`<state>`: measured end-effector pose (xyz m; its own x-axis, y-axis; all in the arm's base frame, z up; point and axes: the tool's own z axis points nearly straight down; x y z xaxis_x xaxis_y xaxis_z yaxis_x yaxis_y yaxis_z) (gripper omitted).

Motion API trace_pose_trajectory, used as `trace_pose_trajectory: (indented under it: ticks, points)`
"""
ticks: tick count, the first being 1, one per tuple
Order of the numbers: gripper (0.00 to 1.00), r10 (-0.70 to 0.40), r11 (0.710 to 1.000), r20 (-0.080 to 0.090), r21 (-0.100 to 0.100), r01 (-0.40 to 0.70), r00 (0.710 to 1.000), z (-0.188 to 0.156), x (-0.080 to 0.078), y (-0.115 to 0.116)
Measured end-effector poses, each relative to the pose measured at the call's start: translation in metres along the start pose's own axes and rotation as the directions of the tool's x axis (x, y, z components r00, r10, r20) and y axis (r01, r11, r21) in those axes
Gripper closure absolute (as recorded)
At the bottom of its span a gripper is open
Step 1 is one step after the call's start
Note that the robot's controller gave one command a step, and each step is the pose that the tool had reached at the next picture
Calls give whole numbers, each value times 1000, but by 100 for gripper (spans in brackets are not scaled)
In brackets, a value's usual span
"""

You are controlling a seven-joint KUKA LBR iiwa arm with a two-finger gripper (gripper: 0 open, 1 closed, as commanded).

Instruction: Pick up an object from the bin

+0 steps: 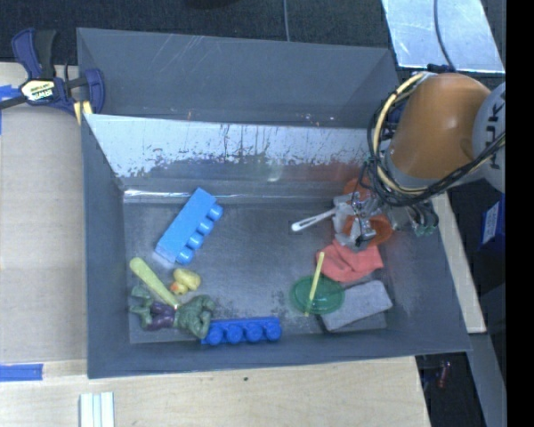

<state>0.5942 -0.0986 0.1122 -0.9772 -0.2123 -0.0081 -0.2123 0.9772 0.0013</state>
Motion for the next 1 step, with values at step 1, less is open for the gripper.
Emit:
trace_pose_trajectory:
  ticks: [1]
  points:
    - [0, 1, 1000, 0, 1, -1, 1000, 0, 0, 0]
